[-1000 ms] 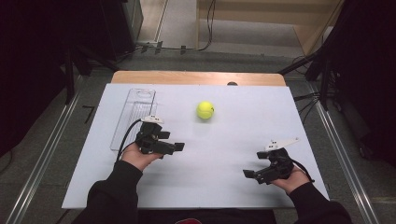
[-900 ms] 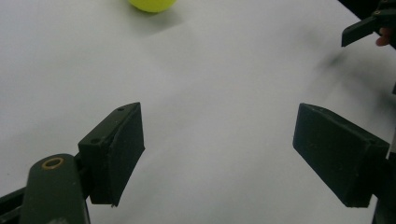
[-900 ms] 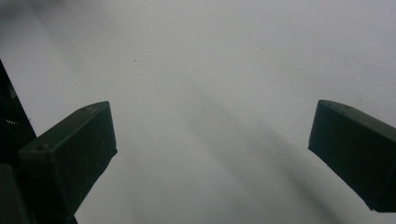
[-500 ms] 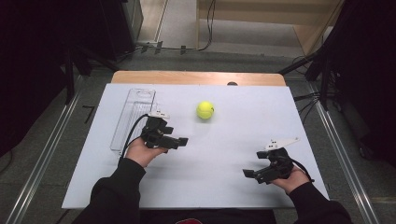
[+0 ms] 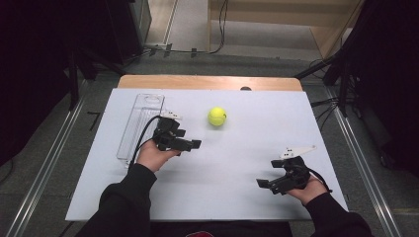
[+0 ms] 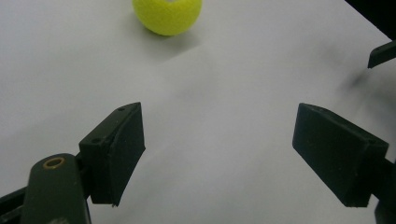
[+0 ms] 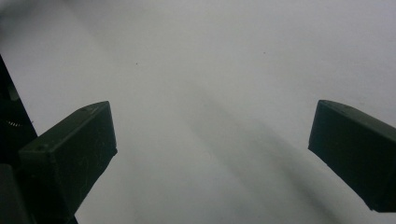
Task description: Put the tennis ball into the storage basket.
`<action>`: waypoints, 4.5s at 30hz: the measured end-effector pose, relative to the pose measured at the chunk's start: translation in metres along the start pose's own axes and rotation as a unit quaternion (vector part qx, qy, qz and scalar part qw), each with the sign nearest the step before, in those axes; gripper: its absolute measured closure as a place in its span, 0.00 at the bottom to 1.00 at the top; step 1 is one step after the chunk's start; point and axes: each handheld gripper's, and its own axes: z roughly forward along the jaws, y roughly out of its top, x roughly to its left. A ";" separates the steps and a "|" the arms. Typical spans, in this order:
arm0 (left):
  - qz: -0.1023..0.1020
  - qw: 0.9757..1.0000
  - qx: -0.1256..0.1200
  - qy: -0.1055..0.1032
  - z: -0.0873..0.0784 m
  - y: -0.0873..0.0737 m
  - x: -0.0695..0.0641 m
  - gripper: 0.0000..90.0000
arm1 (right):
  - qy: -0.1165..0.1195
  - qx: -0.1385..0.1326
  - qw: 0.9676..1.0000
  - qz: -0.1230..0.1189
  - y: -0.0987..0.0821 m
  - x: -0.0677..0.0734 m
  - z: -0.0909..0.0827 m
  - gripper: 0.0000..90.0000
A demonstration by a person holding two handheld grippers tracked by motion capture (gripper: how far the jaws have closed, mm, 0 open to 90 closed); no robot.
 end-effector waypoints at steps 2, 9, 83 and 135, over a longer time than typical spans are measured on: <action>-0.001 1.000 -0.001 0.002 0.000 0.003 0.001 0.20 | 0.001 0.000 1.000 -0.001 0.000 0.000 0.000 0.00; 0.001 1.000 -0.005 0.004 0.003 0.009 0.002 0.20 | 0.003 -0.002 1.000 -0.002 0.001 0.001 0.000 0.00; 0.000 1.000 -0.006 0.014 0.068 0.106 0.020 0.20 | 0.004 0.002 1.000 -0.007 0.003 -0.001 0.001 0.00; 0.017 0.999 0.009 0.046 0.112 0.125 0.018 0.00 | 0.005 -0.001 1.000 -0.008 0.001 -0.003 -0.001 0.00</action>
